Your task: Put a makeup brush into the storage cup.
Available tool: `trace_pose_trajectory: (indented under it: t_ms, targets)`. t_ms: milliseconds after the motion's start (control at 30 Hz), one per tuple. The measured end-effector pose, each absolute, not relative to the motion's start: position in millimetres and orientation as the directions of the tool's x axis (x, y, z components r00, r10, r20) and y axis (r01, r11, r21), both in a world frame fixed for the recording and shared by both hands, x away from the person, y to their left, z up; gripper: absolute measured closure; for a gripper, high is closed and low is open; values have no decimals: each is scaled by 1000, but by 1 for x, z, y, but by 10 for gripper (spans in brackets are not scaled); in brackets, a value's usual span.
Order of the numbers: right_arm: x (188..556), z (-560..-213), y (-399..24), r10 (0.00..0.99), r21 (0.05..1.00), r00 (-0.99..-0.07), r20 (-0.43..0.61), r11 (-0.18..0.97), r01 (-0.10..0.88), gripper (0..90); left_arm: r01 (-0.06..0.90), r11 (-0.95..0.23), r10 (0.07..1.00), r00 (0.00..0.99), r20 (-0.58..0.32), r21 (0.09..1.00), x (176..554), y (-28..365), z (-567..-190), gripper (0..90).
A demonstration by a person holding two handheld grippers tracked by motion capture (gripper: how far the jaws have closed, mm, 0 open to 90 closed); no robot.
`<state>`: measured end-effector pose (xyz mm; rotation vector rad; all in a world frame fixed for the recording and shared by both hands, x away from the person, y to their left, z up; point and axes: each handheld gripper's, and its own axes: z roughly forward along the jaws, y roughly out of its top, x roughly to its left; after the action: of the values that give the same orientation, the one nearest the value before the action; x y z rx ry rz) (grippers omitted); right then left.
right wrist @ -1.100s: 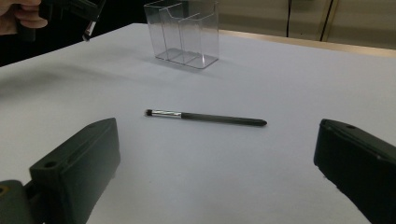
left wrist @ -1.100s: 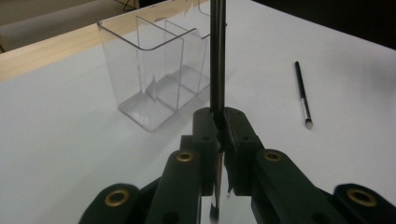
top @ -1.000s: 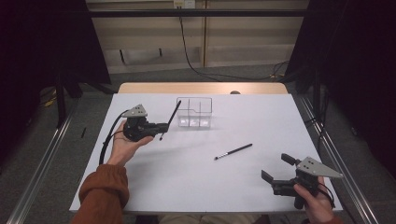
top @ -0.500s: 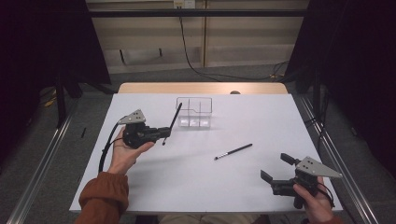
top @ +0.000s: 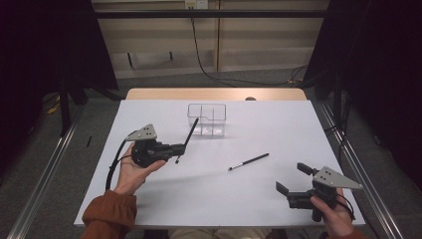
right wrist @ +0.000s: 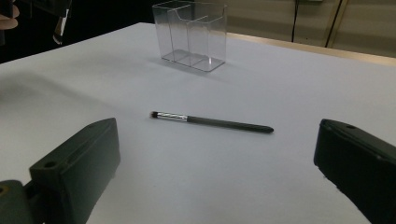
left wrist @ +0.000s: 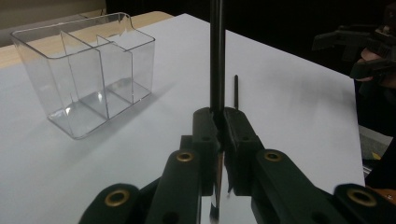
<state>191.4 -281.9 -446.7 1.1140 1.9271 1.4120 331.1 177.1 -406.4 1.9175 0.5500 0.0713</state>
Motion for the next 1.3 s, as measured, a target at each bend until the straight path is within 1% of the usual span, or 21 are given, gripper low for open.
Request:
trace_pose_trajectory:
  t_ms: [200,433,533,900,1167,1300]
  targets:
    - [193,-446,-277,822,940,-568,51,154,306,1,341,-322,386,899,-206,883,316,172,-407,841]
    - [193,-448,-280,825,938,-560,73,135,321,1,334,-351,360,911,-203,875,305,166,-406,841]
    - [193,-449,-284,835,939,-542,90,110,325,0,324,-363,345,918,-197,874,302,162,-405,841]
    - [192,-446,-279,824,943,-562,68,130,305,0,314,-395,274,937,-215,864,288,146,-401,841]
    - [193,-446,-277,814,948,-577,67,128,291,0,303,-463,242,947,-210,833,283,132,-403,841]
    - [195,-445,-273,796,948,-602,64,140,286,0,292,-502,221,953,-205,814,282,127,-402,841]
